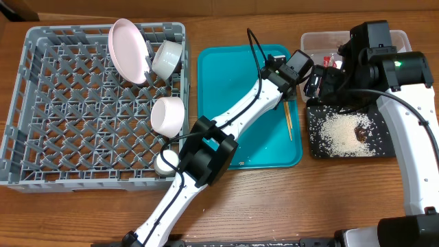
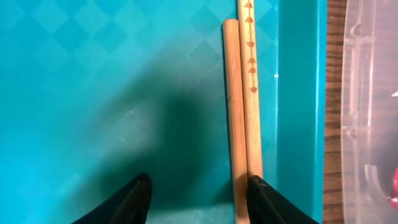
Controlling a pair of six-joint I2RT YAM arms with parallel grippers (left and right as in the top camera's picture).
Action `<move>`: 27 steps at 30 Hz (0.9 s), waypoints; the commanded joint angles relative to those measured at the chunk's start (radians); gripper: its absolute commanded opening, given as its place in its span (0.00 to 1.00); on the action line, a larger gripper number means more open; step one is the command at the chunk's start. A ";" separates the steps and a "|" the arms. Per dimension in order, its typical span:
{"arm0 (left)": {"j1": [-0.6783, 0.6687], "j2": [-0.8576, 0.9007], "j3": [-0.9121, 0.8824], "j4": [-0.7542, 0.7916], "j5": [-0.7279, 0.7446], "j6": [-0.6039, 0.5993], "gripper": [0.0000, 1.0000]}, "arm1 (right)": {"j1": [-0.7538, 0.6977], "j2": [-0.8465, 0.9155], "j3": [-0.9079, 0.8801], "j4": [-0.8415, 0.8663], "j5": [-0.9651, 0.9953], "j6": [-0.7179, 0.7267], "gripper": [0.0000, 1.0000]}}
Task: Sort waste into correct bins and load items into the dishwasher
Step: 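Move the left gripper to the chopsticks and grasp one chopstick, then carry the chopstick to the rack and insert it upright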
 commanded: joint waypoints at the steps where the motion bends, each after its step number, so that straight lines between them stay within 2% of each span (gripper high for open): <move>1: -0.013 0.040 -0.016 -0.002 -0.029 0.064 0.52 | 0.000 -0.003 0.005 0.003 -0.008 -0.001 1.00; 10: -0.015 0.090 -0.018 -0.008 -0.019 0.064 0.46 | 0.000 -0.003 0.005 0.003 -0.008 -0.001 1.00; 15: -0.016 0.120 -0.018 -0.049 -0.002 0.064 0.20 | 0.000 -0.003 0.005 0.003 -0.008 -0.001 1.00; 18: -0.015 0.120 -0.018 -0.060 -0.002 0.064 0.13 | 0.000 -0.003 0.005 0.003 -0.008 -0.001 1.00; 19: -0.012 0.119 -0.017 -0.064 -0.002 0.064 0.04 | 0.000 -0.003 0.005 0.003 -0.008 -0.001 1.00; 23: 0.009 0.115 -0.001 -0.106 -0.002 0.075 0.04 | 0.000 -0.003 0.005 0.003 -0.008 -0.001 1.00; 27: 0.053 0.086 0.065 -0.223 0.002 0.116 0.04 | 0.000 -0.003 0.005 0.003 -0.008 -0.001 1.00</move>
